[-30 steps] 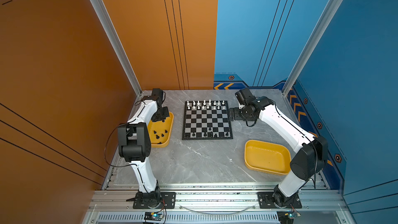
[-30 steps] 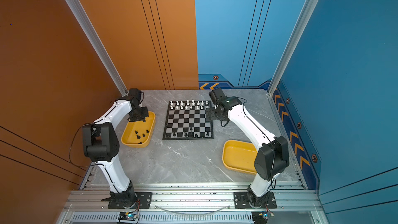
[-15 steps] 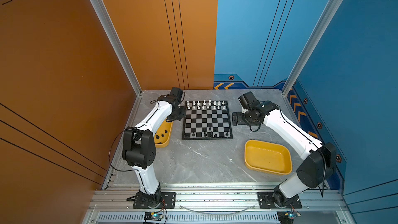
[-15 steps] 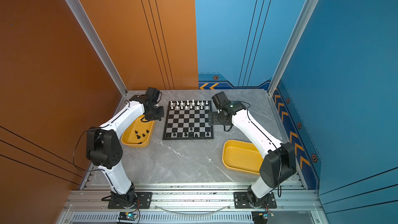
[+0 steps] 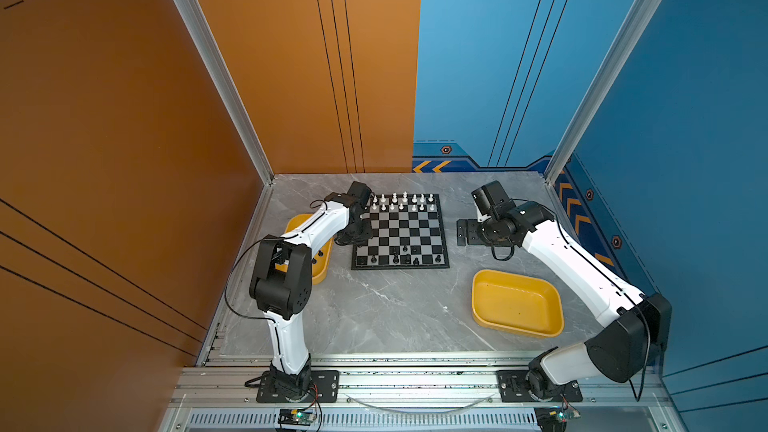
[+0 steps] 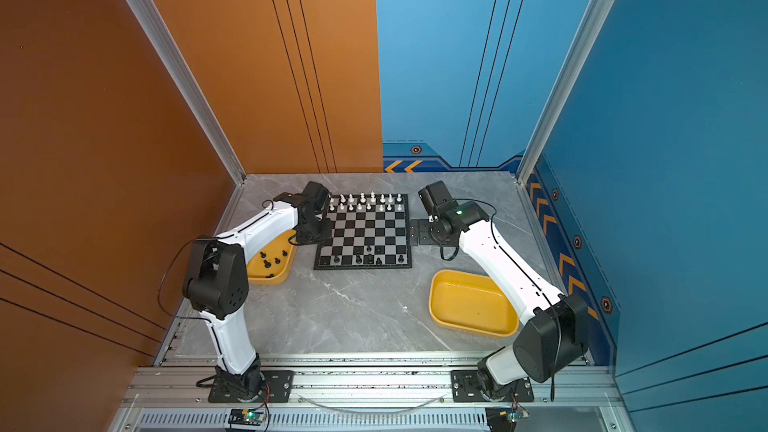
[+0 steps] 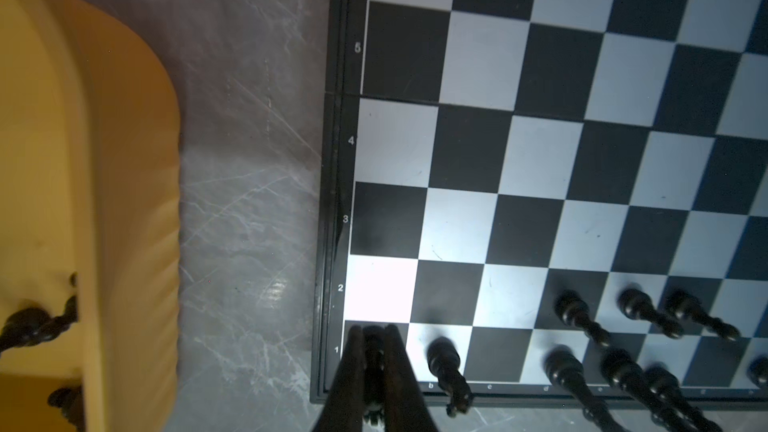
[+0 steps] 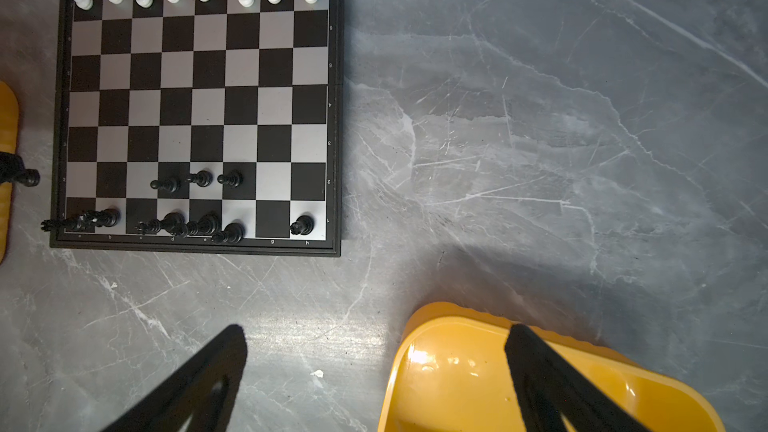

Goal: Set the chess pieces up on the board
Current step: 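Lower the black pawn onto the second-row square in front of the corner rook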

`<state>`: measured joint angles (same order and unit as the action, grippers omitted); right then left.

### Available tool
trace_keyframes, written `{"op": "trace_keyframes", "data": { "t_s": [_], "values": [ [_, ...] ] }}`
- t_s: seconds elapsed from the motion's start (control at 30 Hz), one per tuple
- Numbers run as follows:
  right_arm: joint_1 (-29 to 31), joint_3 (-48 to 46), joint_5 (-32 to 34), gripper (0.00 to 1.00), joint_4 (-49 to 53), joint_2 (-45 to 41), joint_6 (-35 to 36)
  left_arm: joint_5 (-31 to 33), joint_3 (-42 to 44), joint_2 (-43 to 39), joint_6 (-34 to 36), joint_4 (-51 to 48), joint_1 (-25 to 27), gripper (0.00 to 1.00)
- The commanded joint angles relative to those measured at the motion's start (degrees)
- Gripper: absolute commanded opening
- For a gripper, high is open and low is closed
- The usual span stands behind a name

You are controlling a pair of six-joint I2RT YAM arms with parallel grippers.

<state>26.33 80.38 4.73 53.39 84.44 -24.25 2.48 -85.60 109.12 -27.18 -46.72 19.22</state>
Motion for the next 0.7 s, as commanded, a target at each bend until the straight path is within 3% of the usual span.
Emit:
{"op": "trace_keyframes", "data": {
  "t_s": [0.0, 0.53, 0.67],
  "values": [
    [-0.53, -1.32, 0.58, 1.0, 1.06, -1.74, -0.07, -1.25, 1.39, 1.12, -1.13, 0.97, 0.59, 0.08],
    [-1.43, -1.89, 1.07, 1.0, 1.79, -3.23, 0.28, -0.29, 0.99, 4.51, 0.18, 2.07, 0.56, 0.1],
    [-1.63, -2.31, 1.01, 1.0, 1.94, -3.51, 0.26, -0.45, 0.53, 4.99, 0.45, 2.07, 0.48, 0.17]
  ]
}}
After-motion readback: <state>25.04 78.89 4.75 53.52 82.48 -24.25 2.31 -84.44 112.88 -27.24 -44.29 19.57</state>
